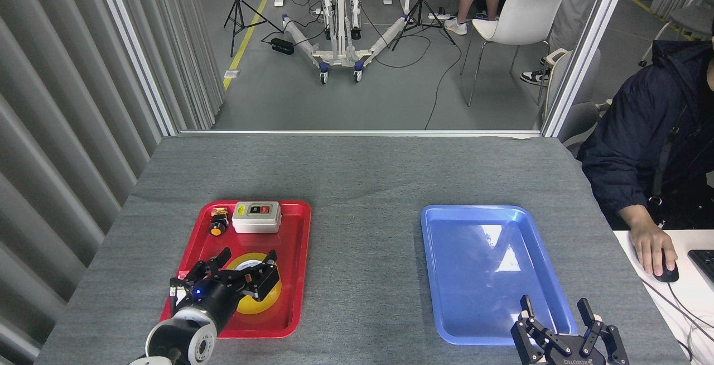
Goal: Place and move tape with both arms
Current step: 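Lower the left gripper into the tape roll's center hole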
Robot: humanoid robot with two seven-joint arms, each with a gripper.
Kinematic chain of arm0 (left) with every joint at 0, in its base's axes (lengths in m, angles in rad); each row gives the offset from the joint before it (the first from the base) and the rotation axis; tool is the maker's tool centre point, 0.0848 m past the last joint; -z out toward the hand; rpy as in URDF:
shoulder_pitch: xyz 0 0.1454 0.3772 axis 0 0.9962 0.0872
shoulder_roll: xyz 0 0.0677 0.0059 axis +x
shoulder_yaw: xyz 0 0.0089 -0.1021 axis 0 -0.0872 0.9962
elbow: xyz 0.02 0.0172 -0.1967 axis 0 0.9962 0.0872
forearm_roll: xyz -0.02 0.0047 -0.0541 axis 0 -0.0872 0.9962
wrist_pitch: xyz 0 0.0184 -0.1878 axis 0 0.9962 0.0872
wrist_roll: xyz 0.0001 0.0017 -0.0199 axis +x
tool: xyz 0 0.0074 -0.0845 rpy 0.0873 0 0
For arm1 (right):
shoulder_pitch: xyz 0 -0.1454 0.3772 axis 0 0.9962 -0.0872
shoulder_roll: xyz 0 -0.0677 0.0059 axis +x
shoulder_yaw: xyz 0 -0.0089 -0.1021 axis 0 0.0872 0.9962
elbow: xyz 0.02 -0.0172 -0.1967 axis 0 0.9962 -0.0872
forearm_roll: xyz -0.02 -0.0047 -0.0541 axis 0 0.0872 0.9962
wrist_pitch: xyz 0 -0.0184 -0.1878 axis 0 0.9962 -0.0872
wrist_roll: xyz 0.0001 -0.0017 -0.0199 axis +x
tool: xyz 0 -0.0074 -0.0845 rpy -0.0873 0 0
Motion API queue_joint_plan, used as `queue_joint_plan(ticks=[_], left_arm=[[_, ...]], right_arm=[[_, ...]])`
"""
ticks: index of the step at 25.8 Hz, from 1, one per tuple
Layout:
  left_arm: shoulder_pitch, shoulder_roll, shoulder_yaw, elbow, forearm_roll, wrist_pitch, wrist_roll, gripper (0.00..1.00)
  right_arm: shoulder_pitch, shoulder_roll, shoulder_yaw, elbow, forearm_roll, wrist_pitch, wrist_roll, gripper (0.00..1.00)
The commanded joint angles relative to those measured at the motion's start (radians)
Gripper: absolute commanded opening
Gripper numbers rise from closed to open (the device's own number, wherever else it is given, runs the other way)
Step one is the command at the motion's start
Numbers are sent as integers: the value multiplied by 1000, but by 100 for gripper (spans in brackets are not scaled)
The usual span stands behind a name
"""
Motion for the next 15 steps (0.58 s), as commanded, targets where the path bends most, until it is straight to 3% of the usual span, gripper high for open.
queue_joint_plan(ticks=[1,9,15], left_arm=[[-94,-8,-2,60,-2,15,-64,99],[-139,7,-9,56,-2,22,-351,99],[-195,70,-32,100,-3,22,-521,100]], right_arm=[[2,1,1,0,0,-2,-2,100],[0,0,1,0,2,-2,-2,100],[-3,3,0,0,31,2,-2,100]])
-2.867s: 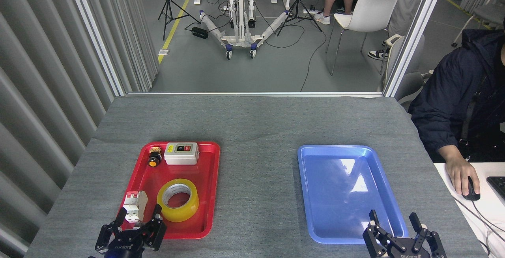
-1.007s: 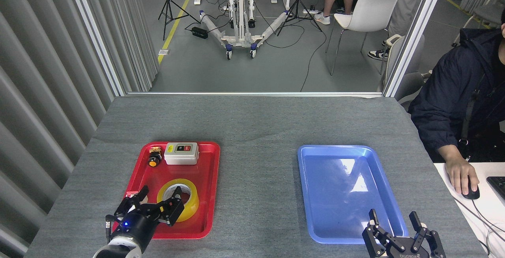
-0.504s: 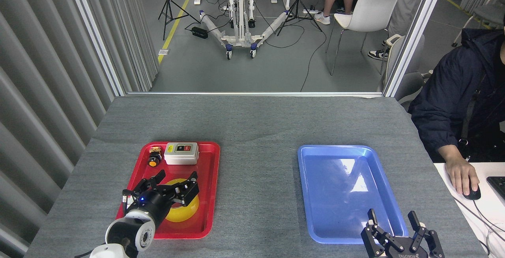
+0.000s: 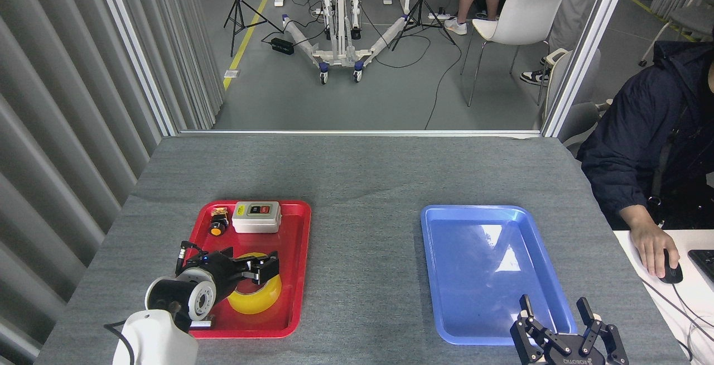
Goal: Place and move tape with both arms
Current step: 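Lower the left gripper into the tape roll's center hole, then grip the tape roll with the left gripper and lift it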
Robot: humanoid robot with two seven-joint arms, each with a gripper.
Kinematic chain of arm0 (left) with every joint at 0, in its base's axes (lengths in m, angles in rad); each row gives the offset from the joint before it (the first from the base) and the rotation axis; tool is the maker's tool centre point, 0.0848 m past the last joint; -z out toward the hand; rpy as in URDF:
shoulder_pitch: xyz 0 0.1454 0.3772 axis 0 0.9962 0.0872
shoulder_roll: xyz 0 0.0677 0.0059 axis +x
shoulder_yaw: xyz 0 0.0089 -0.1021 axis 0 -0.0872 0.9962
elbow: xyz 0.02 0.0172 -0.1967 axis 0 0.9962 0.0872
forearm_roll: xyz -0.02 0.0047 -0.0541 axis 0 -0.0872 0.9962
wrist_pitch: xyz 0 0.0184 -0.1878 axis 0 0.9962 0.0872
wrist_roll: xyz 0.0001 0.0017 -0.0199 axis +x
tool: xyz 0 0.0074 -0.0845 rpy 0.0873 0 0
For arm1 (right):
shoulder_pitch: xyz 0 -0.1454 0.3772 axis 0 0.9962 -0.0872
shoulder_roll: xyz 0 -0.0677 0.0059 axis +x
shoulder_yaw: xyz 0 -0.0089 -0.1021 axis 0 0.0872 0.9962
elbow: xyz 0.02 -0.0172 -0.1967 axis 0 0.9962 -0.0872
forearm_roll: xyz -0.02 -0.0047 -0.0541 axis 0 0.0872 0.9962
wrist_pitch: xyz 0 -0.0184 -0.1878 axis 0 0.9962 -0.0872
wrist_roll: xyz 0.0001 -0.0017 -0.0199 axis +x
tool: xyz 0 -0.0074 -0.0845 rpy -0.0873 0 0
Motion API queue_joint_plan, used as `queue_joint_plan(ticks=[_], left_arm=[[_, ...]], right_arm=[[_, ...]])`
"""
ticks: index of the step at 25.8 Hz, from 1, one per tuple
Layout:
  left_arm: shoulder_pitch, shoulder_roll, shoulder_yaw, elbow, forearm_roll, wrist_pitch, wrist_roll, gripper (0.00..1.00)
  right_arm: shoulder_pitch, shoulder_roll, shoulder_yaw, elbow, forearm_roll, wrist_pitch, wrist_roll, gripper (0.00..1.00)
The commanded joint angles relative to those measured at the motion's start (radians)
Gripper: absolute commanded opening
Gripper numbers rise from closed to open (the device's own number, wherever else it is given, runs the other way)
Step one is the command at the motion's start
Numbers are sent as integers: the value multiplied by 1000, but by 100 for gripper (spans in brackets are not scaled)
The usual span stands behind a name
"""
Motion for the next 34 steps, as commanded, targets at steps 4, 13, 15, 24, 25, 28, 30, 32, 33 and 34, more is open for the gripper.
queue_joint_plan(ticks=[4,13,15,24,25,28,30,32,33,34], left_arm=[[-75,72,-22,110,-26,0,-90,99],[-180,84,-60,227,-25,-1,-294,100],[-192,84,-64,242,-23,-10,-294,99],[-275,90,-107,406,-25,-72,-282,99],[-282,92,-111,420,-23,-73,-271,99],[-296,98,-112,456,-26,-75,-222,99],[-299,107,-117,471,-26,-75,-198,99],[-299,108,-117,479,-25,-75,-190,99],[-301,108,-117,486,-26,-75,-190,99],[-301,108,-118,492,-26,-75,-189,99]], right_arm=[[-1,6,-1,0,32,4,0,100],[-1,6,-1,0,34,6,0,100],[0,6,-1,0,34,6,0,100],[-1,9,2,0,37,6,0,100],[-1,9,2,0,37,6,0,100],[-3,10,5,0,37,6,0,100],[-4,12,5,0,37,6,0,100],[-4,12,5,0,37,6,0,100],[-3,10,5,0,37,6,0,100],[-3,10,5,0,42,6,0,100]])
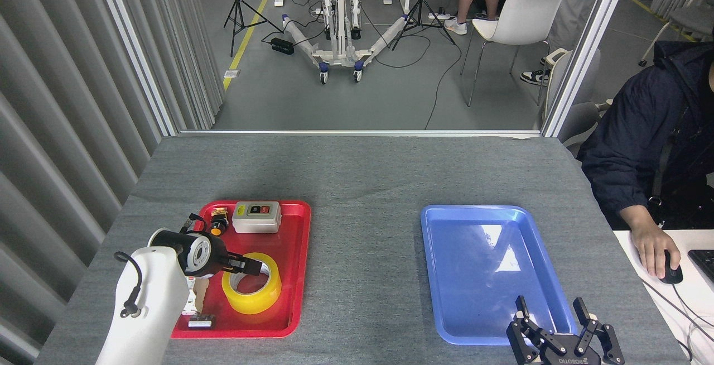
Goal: Place and move tape with both arms
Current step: 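Grip the tape roll with the left gripper and lift it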
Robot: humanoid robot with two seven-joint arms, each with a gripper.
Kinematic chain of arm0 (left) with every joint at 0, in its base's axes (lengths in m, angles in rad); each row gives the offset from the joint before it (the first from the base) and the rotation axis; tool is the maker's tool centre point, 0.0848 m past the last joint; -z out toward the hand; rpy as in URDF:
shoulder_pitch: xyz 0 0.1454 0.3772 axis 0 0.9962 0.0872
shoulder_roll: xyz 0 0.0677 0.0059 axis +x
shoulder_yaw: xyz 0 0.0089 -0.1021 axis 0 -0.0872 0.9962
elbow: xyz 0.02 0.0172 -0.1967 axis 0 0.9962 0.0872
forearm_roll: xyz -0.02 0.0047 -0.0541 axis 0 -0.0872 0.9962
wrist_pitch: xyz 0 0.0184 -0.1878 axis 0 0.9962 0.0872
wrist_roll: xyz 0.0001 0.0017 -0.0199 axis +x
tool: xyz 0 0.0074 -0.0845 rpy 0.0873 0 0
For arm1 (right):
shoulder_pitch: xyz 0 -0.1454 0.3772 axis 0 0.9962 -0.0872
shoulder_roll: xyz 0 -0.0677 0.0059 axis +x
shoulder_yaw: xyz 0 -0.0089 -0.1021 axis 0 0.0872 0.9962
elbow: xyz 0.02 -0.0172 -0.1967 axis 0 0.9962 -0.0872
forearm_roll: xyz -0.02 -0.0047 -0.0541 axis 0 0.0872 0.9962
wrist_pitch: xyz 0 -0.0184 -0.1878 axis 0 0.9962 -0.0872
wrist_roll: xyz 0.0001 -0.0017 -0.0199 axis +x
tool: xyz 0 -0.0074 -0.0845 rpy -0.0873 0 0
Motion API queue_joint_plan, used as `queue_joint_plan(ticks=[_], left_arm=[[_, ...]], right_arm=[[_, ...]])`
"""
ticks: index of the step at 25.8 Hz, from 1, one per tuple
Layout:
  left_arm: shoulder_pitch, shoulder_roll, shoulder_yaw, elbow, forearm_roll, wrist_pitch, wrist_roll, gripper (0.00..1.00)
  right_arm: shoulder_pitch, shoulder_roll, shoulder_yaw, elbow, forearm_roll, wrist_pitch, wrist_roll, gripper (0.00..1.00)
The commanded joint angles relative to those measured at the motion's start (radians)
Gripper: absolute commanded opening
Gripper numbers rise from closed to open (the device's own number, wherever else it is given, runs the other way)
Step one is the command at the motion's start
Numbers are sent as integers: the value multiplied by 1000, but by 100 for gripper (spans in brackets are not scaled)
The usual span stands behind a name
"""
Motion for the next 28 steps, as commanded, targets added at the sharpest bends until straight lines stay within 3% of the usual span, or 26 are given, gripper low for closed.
queue_joint_plan(ticks=[1,11,15,20,28], left_arm=[[-3,3,-4,28,0,-1,14,99],[-4,9,-25,71,-3,-1,120,98],[-4,6,-36,83,-3,-1,125,81],[-4,6,-42,99,-3,-10,135,76],[-3,9,-42,99,-5,-42,174,54]], right_arm=[[1,1,0,0,10,0,0,100],[1,5,-1,0,16,3,0,100],[2,7,-1,0,16,7,0,100],[2,7,-1,0,16,12,0,100],[7,7,0,0,16,20,0,100]])
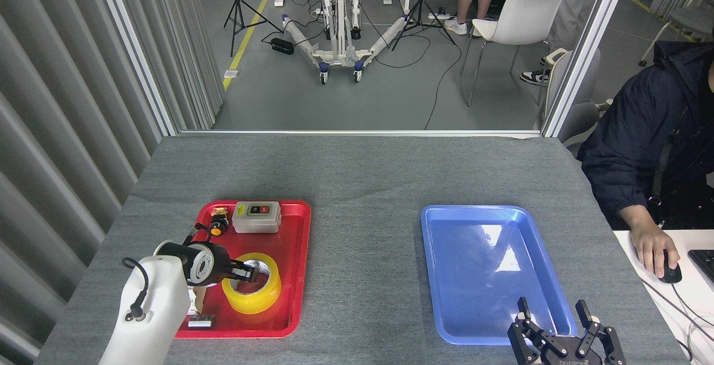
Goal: Place and move tape with both arms
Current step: 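Grip the tape roll with the left gripper and lift it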
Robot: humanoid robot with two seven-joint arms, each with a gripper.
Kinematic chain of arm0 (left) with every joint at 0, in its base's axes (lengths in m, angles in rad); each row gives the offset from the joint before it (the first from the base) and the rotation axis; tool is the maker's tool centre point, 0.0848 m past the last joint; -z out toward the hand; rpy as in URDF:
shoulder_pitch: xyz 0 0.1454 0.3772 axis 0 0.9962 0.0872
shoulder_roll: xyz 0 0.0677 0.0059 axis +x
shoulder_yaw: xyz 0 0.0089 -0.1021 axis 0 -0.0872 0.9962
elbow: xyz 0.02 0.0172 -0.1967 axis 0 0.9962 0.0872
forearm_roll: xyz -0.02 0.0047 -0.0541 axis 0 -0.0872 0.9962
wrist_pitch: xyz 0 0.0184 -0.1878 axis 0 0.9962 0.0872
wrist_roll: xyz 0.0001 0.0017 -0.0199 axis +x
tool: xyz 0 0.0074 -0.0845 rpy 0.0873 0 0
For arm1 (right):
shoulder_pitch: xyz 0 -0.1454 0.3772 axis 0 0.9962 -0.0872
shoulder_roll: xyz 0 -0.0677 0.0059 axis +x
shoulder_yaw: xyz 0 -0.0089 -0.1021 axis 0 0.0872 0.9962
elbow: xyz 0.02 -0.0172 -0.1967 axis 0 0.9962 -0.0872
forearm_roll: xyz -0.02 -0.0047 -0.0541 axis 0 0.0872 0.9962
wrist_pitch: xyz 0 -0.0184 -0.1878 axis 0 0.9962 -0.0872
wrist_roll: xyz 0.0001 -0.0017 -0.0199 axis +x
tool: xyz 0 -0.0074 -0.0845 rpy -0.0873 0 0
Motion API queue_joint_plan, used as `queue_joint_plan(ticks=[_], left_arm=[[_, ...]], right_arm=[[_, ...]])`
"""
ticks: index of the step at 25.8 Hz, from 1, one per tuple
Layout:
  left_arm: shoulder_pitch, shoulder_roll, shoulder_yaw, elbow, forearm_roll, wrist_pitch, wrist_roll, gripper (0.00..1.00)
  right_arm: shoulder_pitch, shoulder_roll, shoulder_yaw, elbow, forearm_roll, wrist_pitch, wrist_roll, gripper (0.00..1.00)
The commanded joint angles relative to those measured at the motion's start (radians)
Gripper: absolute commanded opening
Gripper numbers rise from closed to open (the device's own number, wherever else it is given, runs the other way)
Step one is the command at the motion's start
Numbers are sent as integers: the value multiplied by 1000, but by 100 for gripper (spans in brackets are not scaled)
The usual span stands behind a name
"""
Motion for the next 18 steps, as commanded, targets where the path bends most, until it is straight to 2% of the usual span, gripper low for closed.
queue_joint_plan(ticks=[1,8,10,13,18], left_arm=[[1,1,0,1,0,-3,26,51],[1,16,2,1,0,-11,80,30],[-1,27,2,1,0,-41,84,24],[1,36,3,1,0,-80,87,22],[1,38,6,-1,0,-84,87,17]], right_arm=[[1,0,0,0,0,1,-3,100],[3,0,0,0,0,1,-3,100],[3,0,2,0,0,1,-3,100],[3,0,0,0,0,1,-3,100],[6,0,2,0,0,1,-3,100]])
